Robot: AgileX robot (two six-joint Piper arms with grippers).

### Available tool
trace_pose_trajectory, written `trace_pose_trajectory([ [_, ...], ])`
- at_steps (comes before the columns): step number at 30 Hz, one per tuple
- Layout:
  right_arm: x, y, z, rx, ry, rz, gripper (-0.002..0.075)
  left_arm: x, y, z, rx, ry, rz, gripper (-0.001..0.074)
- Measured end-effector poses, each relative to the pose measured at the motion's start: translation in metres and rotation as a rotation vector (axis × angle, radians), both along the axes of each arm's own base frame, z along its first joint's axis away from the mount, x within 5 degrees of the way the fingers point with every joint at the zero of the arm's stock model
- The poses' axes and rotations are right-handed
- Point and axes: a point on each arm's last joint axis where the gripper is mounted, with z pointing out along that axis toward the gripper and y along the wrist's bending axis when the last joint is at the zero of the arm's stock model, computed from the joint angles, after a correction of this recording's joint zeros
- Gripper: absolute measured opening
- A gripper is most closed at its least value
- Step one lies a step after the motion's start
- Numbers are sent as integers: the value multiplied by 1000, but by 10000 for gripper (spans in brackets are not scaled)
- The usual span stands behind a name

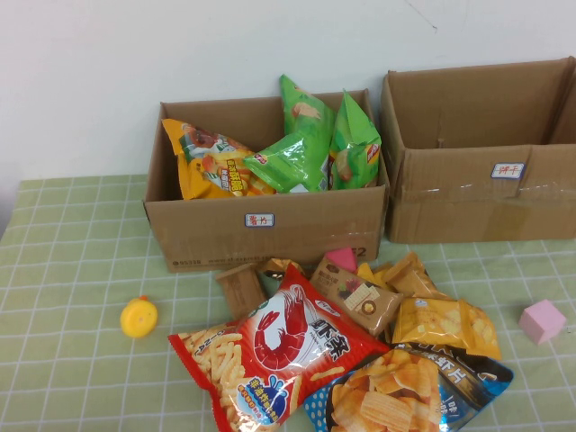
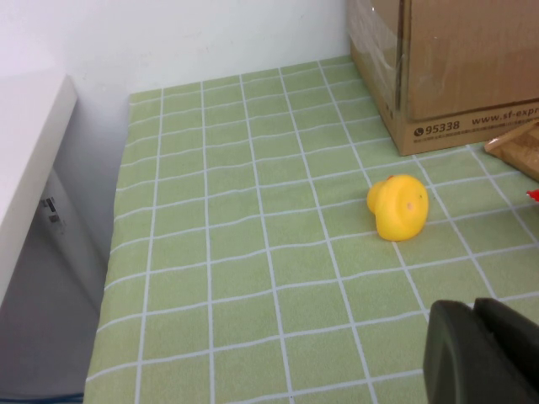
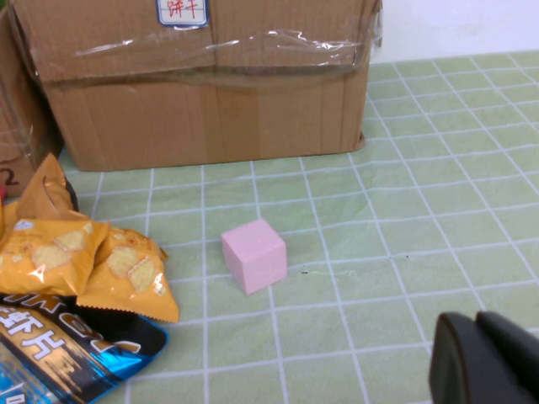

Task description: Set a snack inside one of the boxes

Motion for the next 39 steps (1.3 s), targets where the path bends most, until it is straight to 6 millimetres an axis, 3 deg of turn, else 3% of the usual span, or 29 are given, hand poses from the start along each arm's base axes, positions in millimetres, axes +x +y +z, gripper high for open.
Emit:
trace_pose_trajectory([
  [10,0,0,0,4,0,0,-2,0,-1,1,-55,-5,4,-3],
  [12,0,0,0,5,0,0,-2,1,-5,2,-286,-22,24,-3],
  [13,0,0,0,6,0,1,-2,1,-11,5,-668,-23,52,-3],
  [15,0,0,0,7,0,1,-2,2,-15,11,-1060,-16,75,-3],
  [18,0,0,0,8,0,1,-2,2,-16,17,-1286,-34,86,-3],
  [25,0,0,0,13,0,1,-2,3,-10,23,-1252,-146,92,-3],
  [32,0,1,0,15,0,1,-2,3,-7,27,-1006,-216,61,-3],
  [35,0,1,0,16,0,1,-2,-1,-8,51,-865,-293,4,-3],
  [36,0,1,0,18,0,1,-2,-7,-10,73,-735,-352,-52,-3],
  [39,0,1,0,18,0,1,-2,-11,-16,105,-527,-368,-138,-3],
])
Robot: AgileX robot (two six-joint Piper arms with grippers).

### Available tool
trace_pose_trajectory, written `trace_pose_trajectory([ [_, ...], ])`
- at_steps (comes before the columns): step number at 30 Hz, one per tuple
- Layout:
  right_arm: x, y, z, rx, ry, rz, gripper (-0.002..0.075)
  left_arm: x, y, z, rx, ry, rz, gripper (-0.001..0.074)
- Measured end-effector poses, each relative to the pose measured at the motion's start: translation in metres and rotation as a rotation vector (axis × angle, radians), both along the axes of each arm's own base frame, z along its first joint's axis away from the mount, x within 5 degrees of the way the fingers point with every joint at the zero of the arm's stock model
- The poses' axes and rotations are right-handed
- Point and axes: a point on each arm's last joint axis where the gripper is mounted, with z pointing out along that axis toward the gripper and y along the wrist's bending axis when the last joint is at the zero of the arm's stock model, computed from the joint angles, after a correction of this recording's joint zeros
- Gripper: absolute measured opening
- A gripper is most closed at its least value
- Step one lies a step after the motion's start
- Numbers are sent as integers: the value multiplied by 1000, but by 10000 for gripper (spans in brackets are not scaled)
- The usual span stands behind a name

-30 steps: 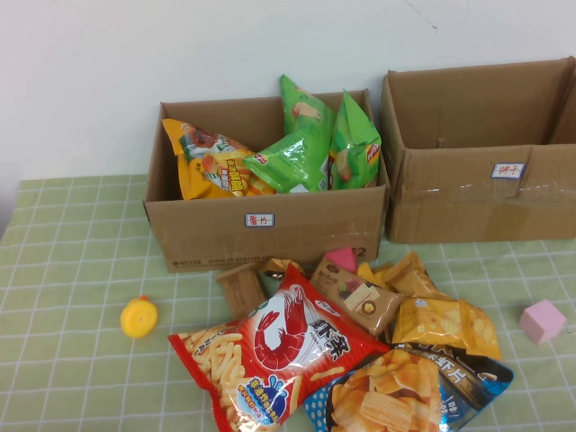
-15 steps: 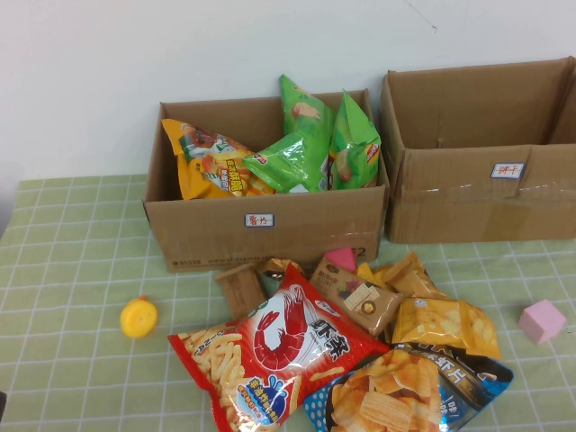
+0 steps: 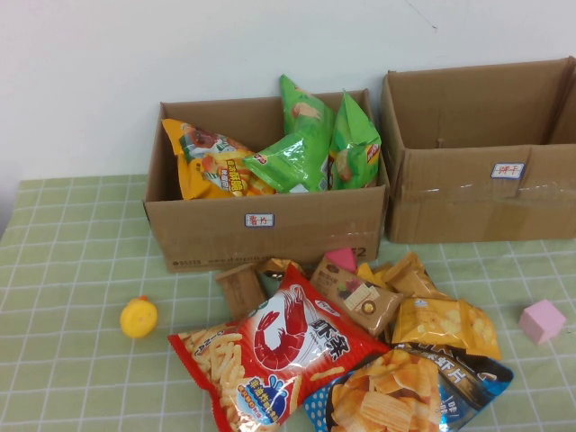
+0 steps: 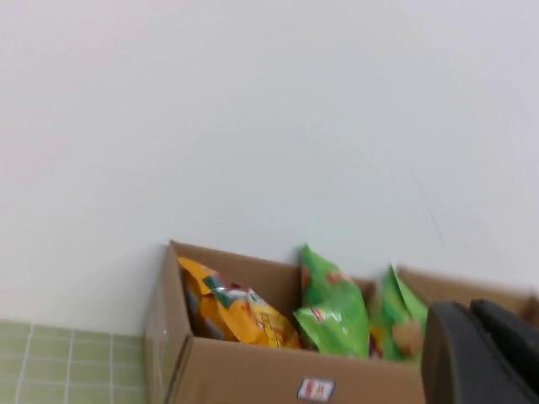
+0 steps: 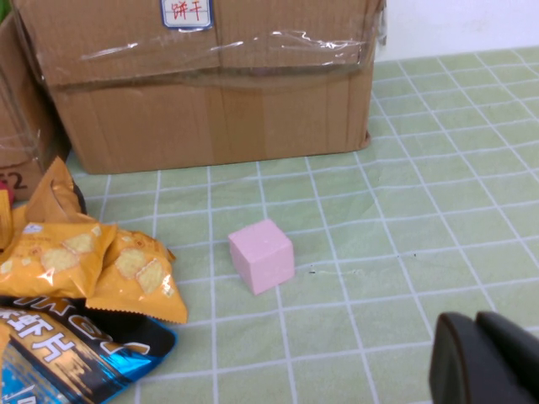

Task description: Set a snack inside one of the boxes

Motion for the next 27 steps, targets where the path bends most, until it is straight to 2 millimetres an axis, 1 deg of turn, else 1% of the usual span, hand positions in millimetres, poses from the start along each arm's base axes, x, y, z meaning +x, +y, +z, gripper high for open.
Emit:
trace_pose_trajectory([
  [3,0,0,0,2,0,0,-2,5,-7,26,149,36,-60,-3],
  [5,0,0,0,2,0,0,-2,15,-11,38,244,100,-106,-3],
  [8,0,0,0,4,0,0,-2,37,-17,53,412,224,-188,-3],
  [12,0,0,1,7,-8,2,-2,72,-19,60,626,362,-276,-3],
  [14,0,1,1,14,-14,3,-2,90,-19,59,743,426,-324,-3],
  [16,1,1,1,22,-16,4,-2,104,-18,58,822,479,-368,-3],
  [21,1,1,1,29,-26,5,-2,137,-22,58,883,562,-460,-2],
  [24,1,1,2,31,-36,7,-2,151,-33,60,937,576,-534,-2],
  [27,1,1,2,31,-37,7,-2,163,-48,65,1043,565,-598,-2],
])
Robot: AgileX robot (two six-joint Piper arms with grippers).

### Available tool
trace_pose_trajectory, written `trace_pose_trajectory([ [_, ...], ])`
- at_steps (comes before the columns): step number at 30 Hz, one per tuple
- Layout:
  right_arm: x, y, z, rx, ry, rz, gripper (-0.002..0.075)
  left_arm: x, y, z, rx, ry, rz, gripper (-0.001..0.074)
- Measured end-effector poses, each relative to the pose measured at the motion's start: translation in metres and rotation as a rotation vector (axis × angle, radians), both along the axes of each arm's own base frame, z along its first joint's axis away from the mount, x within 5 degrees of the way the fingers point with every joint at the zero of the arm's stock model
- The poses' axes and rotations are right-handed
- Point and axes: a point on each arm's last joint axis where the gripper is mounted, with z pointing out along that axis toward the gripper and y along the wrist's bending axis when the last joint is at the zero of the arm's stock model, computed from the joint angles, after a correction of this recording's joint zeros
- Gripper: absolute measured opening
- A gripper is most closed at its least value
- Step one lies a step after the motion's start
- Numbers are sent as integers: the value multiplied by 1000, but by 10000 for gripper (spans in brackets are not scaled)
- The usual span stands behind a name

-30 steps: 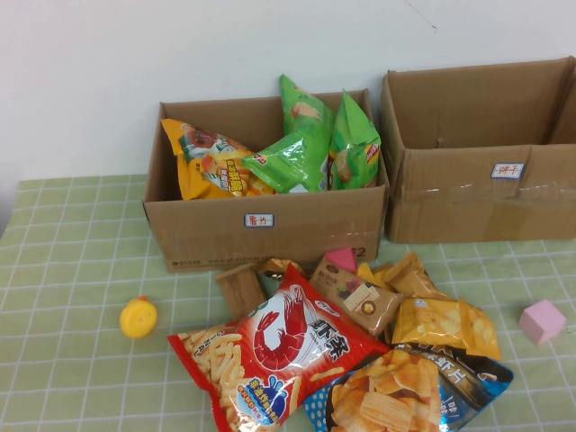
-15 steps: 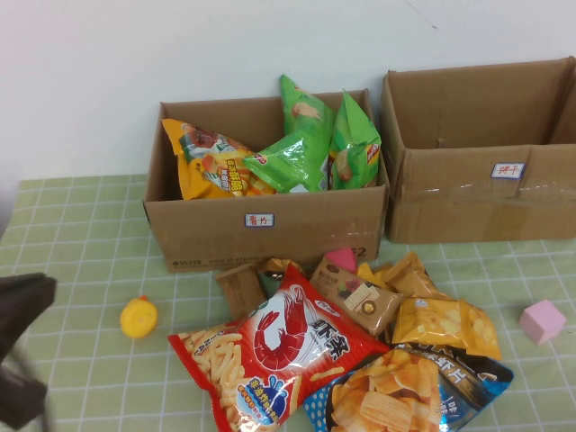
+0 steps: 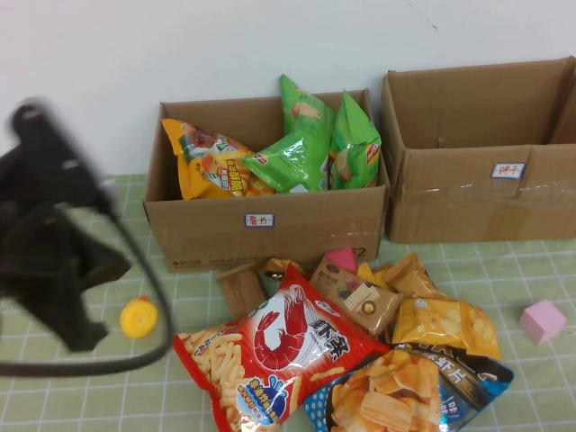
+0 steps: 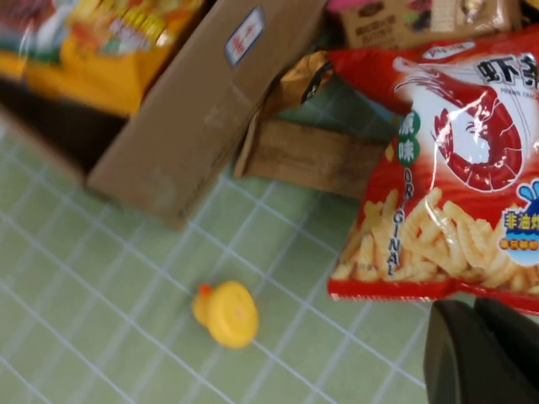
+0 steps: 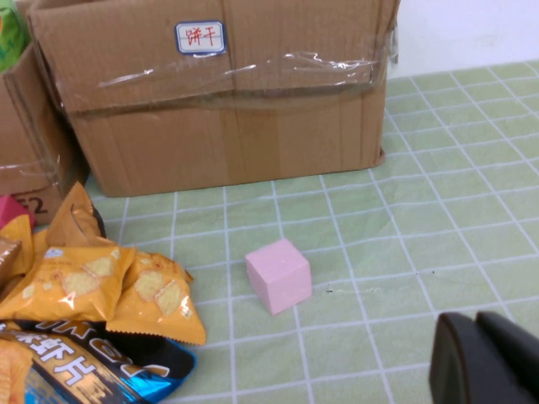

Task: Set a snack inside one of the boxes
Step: Pick up the biscuit

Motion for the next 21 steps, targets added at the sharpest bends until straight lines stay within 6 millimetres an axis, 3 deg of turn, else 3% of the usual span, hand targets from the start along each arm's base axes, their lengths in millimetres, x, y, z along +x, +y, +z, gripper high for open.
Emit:
trace_pose_trajectory([
  [6,0,0,0,0,0,0,-2,24,-39,13,93,0,-56,-2],
  [11,0,0,0,0,-2,0,-2,45,-88,13,132,61,-89,-2],
  [15,0,0,0,0,-1,0,-2,57,-132,-2,194,86,-169,-2],
  [16,0,0,0,0,-1,0,-2,62,-156,-14,231,95,-200,-2],
  [21,0,0,0,1,-1,0,-2,74,-201,-46,338,147,-199,-2],
])
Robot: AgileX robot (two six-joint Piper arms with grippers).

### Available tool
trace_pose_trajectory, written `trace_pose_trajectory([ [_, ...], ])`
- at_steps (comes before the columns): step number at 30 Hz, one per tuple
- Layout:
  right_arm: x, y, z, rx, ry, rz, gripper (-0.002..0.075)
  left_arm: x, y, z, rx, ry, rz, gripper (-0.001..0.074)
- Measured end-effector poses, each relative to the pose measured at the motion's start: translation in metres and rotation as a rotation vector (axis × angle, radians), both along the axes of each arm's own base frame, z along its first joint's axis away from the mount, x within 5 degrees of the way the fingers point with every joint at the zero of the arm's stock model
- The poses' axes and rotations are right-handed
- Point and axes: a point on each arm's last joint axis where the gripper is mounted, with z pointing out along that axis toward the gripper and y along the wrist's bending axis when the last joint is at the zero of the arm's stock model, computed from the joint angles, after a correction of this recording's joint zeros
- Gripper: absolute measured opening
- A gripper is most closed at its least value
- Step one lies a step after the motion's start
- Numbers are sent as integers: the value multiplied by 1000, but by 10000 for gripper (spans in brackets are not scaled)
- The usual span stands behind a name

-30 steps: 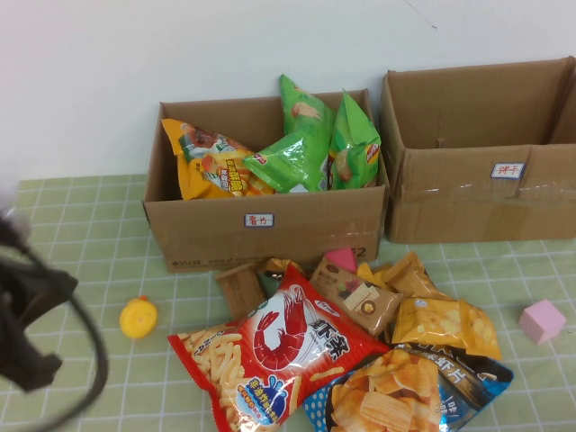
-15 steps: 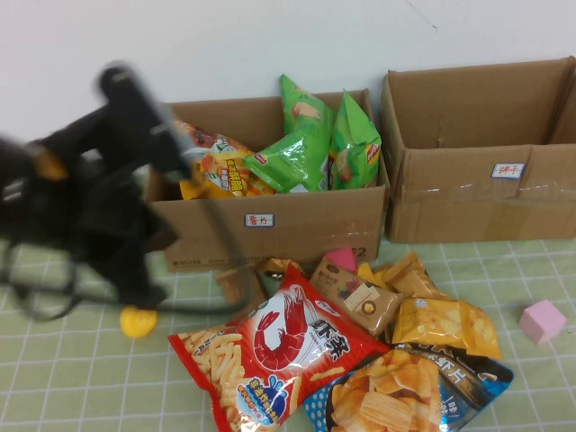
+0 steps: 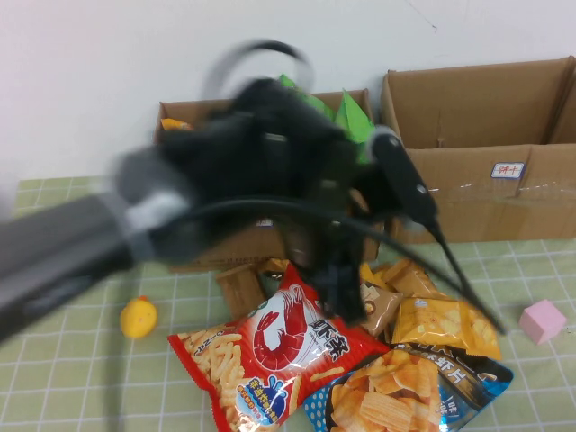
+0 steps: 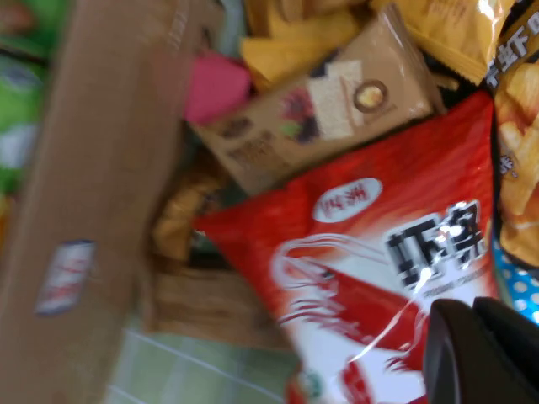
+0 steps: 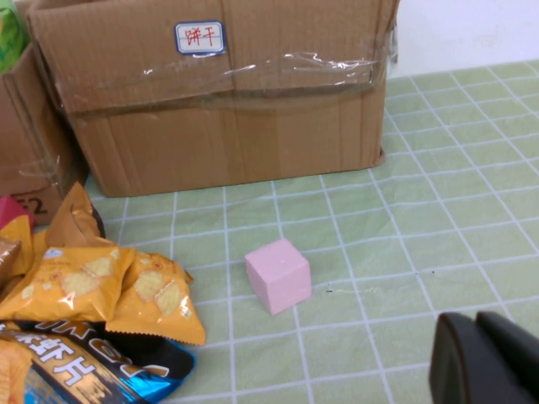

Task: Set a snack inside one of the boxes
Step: Pick up the biscuit

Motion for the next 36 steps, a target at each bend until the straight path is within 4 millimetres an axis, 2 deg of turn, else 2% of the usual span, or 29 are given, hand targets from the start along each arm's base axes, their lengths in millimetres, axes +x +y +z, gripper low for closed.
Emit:
trace_pose_trajectory([
  [5,0,0,0,14,0,1,-2,17,-30,-32,71,156,84,1],
  [8,0,1,0,30,0,2,-2,26,-43,-43,66,194,113,50],
  [10,0,1,0,37,0,2,-2,33,-50,-50,46,197,144,136],
  [12,0,1,0,36,0,2,-2,39,-57,-56,25,195,175,255],
  [16,0,1,0,37,0,2,-2,46,-65,-71,1,186,191,548],
  [17,0,1,0,37,0,2,-2,48,-66,-75,1,182,189,596],
  [19,0,1,0,38,0,2,-2,50,-69,-84,4,178,186,645],
  [25,0,1,0,41,-1,3,-2,57,-81,-104,-32,120,226,682],
  [30,0,1,0,42,-2,3,-2,68,-81,-115,-9,28,279,683],
  [36,0,1,0,43,-2,3,-2,66,-84,-124,-35,81,321,683],
])
